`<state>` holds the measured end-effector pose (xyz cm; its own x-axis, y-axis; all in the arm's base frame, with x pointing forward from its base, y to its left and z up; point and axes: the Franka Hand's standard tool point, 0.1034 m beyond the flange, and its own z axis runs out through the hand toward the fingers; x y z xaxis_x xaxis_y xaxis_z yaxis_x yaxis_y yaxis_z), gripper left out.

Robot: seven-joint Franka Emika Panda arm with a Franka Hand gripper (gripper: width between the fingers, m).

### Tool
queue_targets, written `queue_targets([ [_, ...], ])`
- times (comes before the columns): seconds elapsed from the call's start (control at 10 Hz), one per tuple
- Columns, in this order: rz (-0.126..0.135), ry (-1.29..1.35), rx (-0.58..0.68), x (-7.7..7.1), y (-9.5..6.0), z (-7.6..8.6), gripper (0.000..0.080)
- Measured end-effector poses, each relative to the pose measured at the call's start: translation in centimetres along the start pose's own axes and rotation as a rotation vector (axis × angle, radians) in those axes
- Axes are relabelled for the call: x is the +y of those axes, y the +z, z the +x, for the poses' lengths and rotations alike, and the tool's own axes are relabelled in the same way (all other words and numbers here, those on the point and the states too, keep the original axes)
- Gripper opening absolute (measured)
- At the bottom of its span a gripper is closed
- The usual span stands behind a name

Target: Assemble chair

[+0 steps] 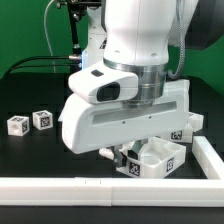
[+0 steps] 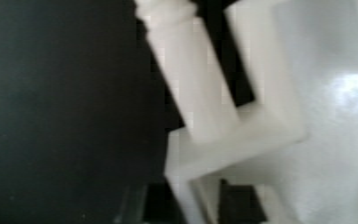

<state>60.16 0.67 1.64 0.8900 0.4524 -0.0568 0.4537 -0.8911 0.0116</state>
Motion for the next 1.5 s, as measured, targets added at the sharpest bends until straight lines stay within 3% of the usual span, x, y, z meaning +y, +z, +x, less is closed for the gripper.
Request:
queue_targets([
  [0.1, -0.001, 0.044, 0.001, 0.1, 0.0, 0.0, 0.0028],
  [0.3, -0.003, 0.393, 0.016, 0.8, -0.8, 0.1, 0.0028],
  [0.4, 0.006, 0.655, 0.025, 0.1, -0.6, 0.4, 0.0028],
  [0.7, 0.019, 0.9, -0.027, -2.2, 0.0, -0.1, 0.0029],
  [1.0, 0.013, 0.891, -0.06, -2.4, -0.4, 0.1, 0.0032],
  [1.3, 0.03, 0.731, -0.058, -1.1, -0.2, 0.7, 0.0032],
  [1.5, 0.034, 0.707, -0.058, -1.4, -0.1, 1.2, 0.0032],
])
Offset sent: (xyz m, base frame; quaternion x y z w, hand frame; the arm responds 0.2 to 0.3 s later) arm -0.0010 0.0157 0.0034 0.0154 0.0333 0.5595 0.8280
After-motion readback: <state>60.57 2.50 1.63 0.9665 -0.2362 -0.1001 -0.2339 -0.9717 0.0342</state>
